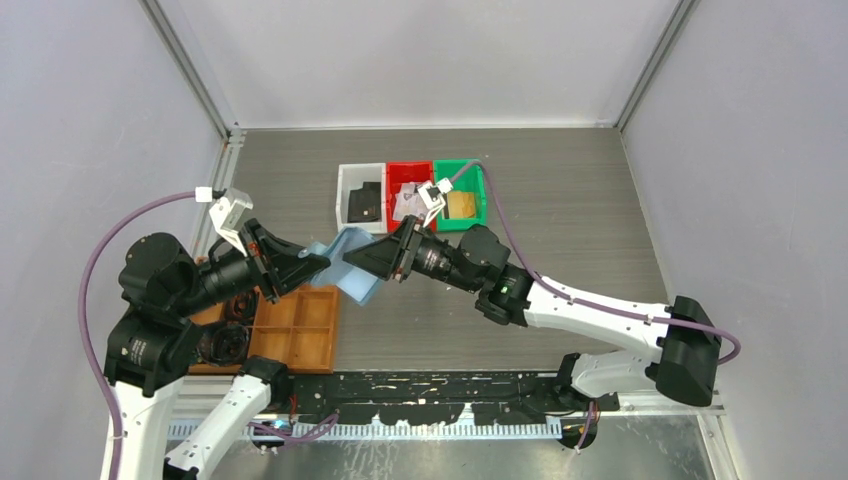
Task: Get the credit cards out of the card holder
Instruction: Remove the credit card from the card holder.
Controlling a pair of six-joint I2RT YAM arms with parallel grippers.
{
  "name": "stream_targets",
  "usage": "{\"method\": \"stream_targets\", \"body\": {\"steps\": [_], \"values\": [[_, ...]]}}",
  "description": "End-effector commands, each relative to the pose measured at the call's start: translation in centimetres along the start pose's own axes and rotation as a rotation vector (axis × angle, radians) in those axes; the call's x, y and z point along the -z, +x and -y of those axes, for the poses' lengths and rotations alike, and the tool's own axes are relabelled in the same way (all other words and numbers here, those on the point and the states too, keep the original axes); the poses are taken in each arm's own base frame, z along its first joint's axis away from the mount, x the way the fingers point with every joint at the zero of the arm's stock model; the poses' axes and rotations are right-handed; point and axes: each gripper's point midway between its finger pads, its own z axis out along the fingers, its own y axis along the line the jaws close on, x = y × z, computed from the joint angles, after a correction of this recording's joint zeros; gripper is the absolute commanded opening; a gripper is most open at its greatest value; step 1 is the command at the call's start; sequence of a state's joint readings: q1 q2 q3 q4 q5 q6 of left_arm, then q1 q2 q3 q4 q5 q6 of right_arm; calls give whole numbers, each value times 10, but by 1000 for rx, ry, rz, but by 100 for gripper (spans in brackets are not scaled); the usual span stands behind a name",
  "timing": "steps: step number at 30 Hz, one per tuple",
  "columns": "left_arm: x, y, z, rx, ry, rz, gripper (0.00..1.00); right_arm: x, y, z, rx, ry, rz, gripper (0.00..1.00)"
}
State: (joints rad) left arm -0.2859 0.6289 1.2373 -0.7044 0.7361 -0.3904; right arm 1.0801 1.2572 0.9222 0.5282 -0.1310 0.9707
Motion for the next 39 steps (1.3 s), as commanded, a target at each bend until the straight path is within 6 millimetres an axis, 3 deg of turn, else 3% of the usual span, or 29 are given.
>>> {"method": "stream_targets", "body": {"steps": [1,4,7,12,15,20,27,28,30,32,39], "values": [[2,-10,1,-6,-21,33,0,14,-29,-38,14,-106,111,53],[5,-16,-11,-30,-100,72,0,25,-19,-48,23,-176,67,70],[5,-18,-12,-30,-107,81,0,40,-15,-60,47,-224,47,84],[3,-17,-4,-6,-57,72,0,42,-23,-59,58,-194,78,88],[3,-19,-5,-6,-67,77,0,35,-22,-58,45,-182,63,77],[6,-22,-7,-14,-94,87,0,33,-19,-53,30,-158,49,44],[7,-24,-12,-14,-130,100,0,39,-22,-47,57,-96,51,19],[7,-23,-15,-10,-140,101,0,41,-23,-48,62,-100,52,17],[5,-18,-17,18,-138,86,18,44,-24,-55,76,-122,46,14],[0,-10,-11,64,-90,49,26,46,-23,-62,88,-147,33,13],[-11,7,12,245,85,-47,34,50,-19,-74,127,-195,-4,10]]}}
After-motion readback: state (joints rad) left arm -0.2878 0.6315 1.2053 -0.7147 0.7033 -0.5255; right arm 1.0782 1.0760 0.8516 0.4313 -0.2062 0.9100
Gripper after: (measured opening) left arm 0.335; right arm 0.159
